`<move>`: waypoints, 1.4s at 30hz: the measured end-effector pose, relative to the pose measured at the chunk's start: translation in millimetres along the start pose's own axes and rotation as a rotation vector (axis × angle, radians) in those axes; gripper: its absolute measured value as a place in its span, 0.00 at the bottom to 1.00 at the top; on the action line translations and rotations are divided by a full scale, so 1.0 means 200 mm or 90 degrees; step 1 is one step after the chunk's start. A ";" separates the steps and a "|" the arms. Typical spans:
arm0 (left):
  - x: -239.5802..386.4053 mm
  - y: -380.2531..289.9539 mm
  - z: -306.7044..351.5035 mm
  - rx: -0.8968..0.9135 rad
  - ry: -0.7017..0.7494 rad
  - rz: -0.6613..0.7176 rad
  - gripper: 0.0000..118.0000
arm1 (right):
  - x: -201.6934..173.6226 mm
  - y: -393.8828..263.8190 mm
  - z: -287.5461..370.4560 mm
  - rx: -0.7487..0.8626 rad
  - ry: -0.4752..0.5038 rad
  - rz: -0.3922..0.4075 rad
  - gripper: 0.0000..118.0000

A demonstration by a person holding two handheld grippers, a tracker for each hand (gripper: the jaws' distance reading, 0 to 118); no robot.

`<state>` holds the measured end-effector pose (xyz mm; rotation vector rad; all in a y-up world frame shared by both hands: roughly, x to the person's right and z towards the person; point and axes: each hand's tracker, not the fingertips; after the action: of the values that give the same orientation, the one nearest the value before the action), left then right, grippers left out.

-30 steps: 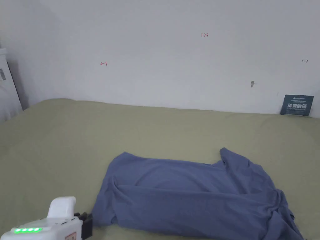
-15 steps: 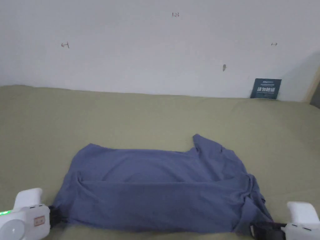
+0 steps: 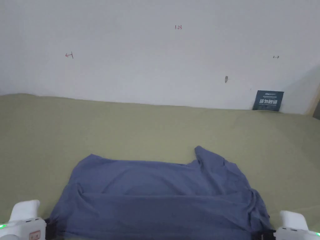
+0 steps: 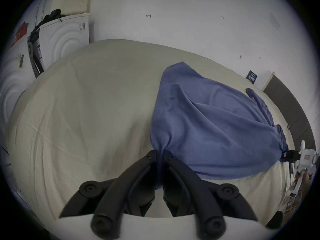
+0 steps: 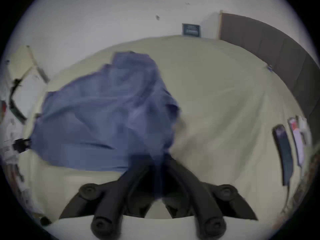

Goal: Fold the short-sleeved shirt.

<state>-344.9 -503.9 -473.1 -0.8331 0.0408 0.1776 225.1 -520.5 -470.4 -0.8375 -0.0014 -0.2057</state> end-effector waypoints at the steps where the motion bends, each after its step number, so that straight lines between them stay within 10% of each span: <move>1: 0.01 0.01 0.02 0.002 0.008 -0.013 0.06 | -0.04 -0.01 0.03 -0.005 -0.051 0.019 0.05; 14: -0.04 -0.04 0.42 0.028 -0.036 -0.030 0.06 | 0.00 -0.02 0.49 0.033 -0.014 0.096 0.05; 32: -0.20 -0.57 0.56 -0.038 -0.057 0.006 0.06 | 0.18 -0.57 0.61 -0.087 0.015 0.038 0.05; 34: -0.21 -0.55 0.57 -0.040 -0.065 0.013 0.13 | 0.19 -0.56 0.63 -0.075 0.021 0.035 0.19; 36: -0.23 -0.52 0.61 -0.041 -0.044 0.025 0.62 | 0.19 -0.52 0.66 -0.084 -0.026 0.041 0.86; 37: -0.25 -0.50 0.64 -0.035 -0.040 0.034 0.77 | 0.19 -0.50 0.69 -0.077 -0.026 0.044 0.97; 42: -0.24 -0.35 0.81 0.031 -0.044 0.062 0.81 | 0.12 -0.37 0.84 0.014 -0.065 0.068 0.91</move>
<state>-386.4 -436.5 -308.4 -0.7766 0.0213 0.2955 249.4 -448.4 -300.9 -0.8223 -0.0550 -0.0623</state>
